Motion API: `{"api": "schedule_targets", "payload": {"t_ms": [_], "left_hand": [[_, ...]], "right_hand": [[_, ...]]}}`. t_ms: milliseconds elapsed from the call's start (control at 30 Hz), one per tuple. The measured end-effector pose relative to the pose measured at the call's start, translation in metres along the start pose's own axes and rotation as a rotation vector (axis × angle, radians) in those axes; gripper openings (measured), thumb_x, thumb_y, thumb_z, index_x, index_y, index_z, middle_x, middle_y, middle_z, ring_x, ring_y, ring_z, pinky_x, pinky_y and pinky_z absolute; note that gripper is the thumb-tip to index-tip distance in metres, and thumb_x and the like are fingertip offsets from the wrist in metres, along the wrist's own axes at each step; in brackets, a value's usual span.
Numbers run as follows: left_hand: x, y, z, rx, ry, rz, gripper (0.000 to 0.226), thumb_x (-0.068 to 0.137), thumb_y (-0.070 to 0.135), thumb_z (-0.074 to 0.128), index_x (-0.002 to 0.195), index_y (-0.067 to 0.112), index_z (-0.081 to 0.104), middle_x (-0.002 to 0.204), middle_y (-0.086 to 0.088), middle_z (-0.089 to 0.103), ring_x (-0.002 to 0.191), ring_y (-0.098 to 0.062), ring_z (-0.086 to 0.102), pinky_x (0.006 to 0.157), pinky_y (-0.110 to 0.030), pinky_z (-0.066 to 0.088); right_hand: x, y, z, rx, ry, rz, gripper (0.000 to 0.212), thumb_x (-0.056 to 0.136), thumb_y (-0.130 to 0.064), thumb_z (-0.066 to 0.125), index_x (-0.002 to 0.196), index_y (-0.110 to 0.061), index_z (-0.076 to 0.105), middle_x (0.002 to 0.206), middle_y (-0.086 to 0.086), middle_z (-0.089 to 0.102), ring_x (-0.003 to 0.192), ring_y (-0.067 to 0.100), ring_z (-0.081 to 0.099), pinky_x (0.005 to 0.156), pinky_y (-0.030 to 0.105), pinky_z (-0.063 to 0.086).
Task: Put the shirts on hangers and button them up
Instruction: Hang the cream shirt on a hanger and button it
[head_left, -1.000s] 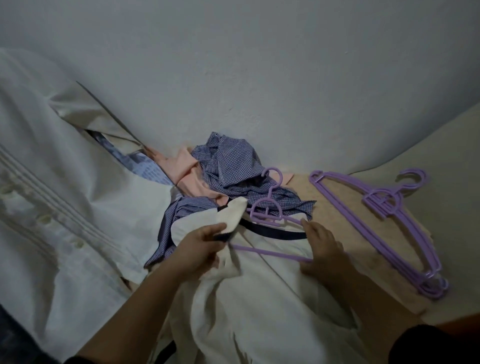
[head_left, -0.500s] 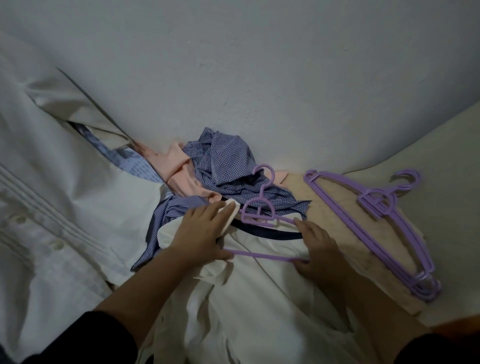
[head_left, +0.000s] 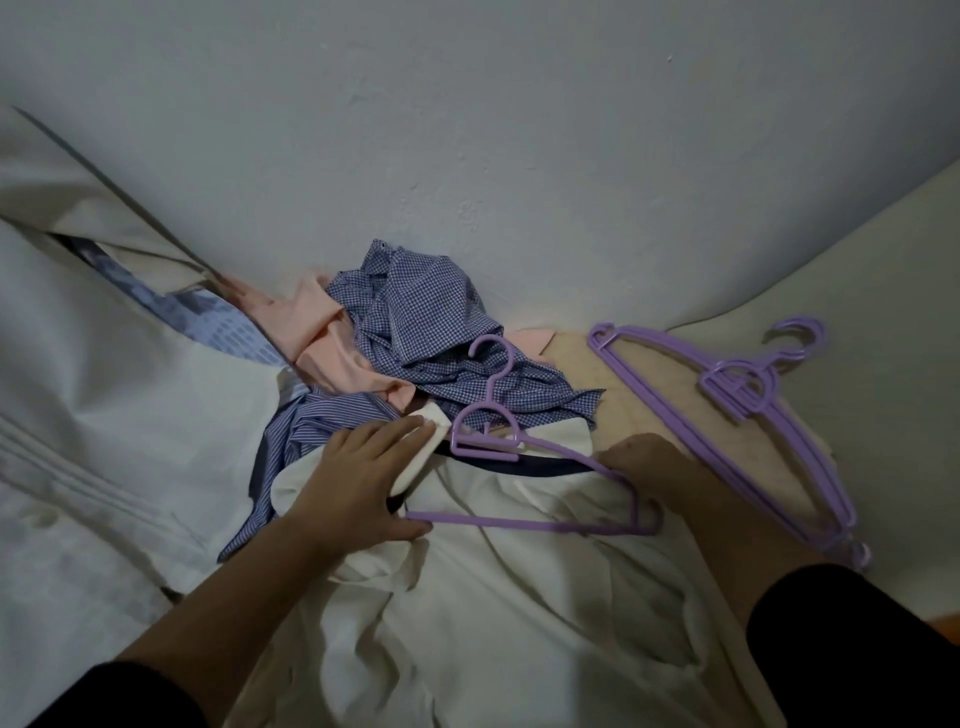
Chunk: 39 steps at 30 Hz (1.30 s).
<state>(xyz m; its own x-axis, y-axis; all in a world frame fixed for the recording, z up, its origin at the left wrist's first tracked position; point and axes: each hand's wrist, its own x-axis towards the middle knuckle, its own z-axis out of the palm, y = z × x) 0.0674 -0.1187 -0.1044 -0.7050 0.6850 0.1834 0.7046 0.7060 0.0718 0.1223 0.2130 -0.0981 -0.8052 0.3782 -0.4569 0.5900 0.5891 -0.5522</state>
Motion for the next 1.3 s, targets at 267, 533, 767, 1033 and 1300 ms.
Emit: {"api": "schedule_targets", "payload": {"t_ms": [267,533,767,1033,1300], "left_hand": [[-0.008,-0.006,-0.013,0.010,-0.029,-0.014,0.103,0.058,0.074,0.062,0.145,0.025,0.038,0.146,0.004,0.044,0.124,-0.020,0.042,0.094,-0.042,0.037],[0.031,0.011,-0.050,0.140,0.004,-0.084,0.102,0.062,0.067,0.069,0.147,0.022,0.035,0.150,0.002,0.038,0.127,-0.028,0.044,0.095,-0.045,0.035],[0.081,0.044,-0.072,0.164,0.005,-0.174,0.096,0.072,0.064,0.066,0.149,0.026,0.023,0.156,0.004,0.024,0.134,-0.025,0.031,0.105,-0.040,0.026],[0.032,0.104,-0.003,-0.353,0.342,-0.677,0.083,0.076,0.033,0.073,0.146,0.014,0.031,0.137,-0.013,0.042,0.125,-0.033,0.039,0.100,-0.043,0.035],[0.010,0.157,0.031,-0.926,0.298,-0.840,0.048,0.090,0.016,0.058,0.133,0.023,0.039,0.079,0.008,0.061,0.070,-0.001,0.058,0.059,-0.010,0.040]], "right_hand": [[-0.008,-0.005,-0.026,-0.055,0.121,-0.075,0.039,0.095,-0.031,0.052,0.118,0.000,0.057,0.125,0.020,0.055,0.114,0.030,0.051,0.084,0.028,0.036],[-0.036,-0.040,-0.064,0.202,0.437,-0.280,0.024,0.096,-0.024,0.050,0.111,-0.009,0.060,0.100,0.004,0.057,0.101,0.026,0.054,0.075,0.028,0.033],[-0.066,-0.074,-0.052,0.591,0.262,-0.338,0.021,0.096,-0.027,0.048,0.104,-0.011,0.059,0.091,0.008,0.056,0.077,0.021,0.053,0.069,0.034,0.046],[-0.084,-0.027,0.045,0.928,-0.112,-0.163,0.014,0.096,-0.006,0.049,0.106,-0.005,0.058,0.099,0.011,0.063,0.083,0.013,0.061,0.070,0.030,0.052],[-0.091,-0.018,0.091,0.930,-0.178,-0.069,0.026,0.093,-0.012,0.049,0.108,-0.009,0.070,0.108,0.009,0.069,0.096,0.017,0.064,0.076,0.020,0.050]]}}
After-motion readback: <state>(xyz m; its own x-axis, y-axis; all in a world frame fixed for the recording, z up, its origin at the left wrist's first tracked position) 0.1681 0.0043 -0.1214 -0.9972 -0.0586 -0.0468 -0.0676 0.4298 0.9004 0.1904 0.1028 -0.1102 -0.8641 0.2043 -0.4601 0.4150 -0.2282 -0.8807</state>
